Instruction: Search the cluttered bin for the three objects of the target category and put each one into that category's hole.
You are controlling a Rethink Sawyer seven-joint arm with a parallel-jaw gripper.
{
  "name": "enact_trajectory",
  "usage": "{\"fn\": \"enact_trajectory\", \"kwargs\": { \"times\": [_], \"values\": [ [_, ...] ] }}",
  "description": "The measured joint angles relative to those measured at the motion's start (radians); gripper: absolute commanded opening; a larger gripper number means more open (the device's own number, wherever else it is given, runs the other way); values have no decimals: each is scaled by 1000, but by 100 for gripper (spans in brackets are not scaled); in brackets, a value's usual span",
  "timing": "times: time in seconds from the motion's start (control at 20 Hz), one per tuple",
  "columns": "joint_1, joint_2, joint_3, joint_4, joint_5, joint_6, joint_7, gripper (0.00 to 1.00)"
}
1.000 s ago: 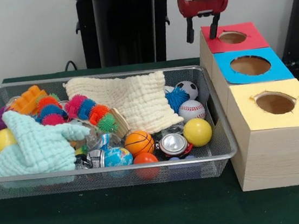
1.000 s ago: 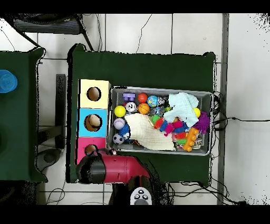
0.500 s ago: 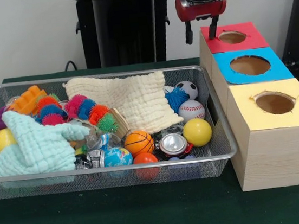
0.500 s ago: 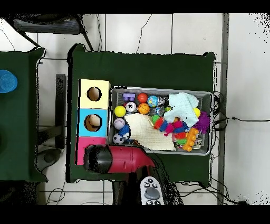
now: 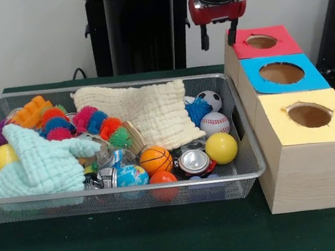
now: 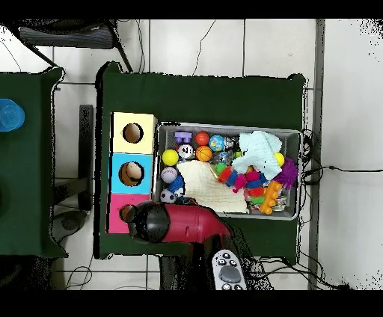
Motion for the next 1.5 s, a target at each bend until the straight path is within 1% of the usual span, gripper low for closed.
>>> {"fn": "enact_trajectory", "kwargs": {
  "times": [0.1, 0.3, 0.6, 0.9, 1.0, 1.15, 1.2, 1.35, 1.5],
  "values": [
    [-21, -16, -5, 0, 0, 0, 0, 100],
    [-35, -49, -18, -10, 0, 7, 0, 100],
    [-59, -66, -17, -49, -1, 10, 0, 100],
    [-104, -23, -16, -90, -17, -15, 0, 100],
    [-124, 23, -17, -123, -42, -47, 0, 100],
    [-132, 52, -17, -141, -61, -68, 0, 100],
    [-140, 78, -17, -159, -80, -85, 0, 100],
    [-156, 113, -16, -181, -104, -104, 0, 100],
    [-166, 125, -16, -188, -109, -108, 0, 100]
  ]
}}
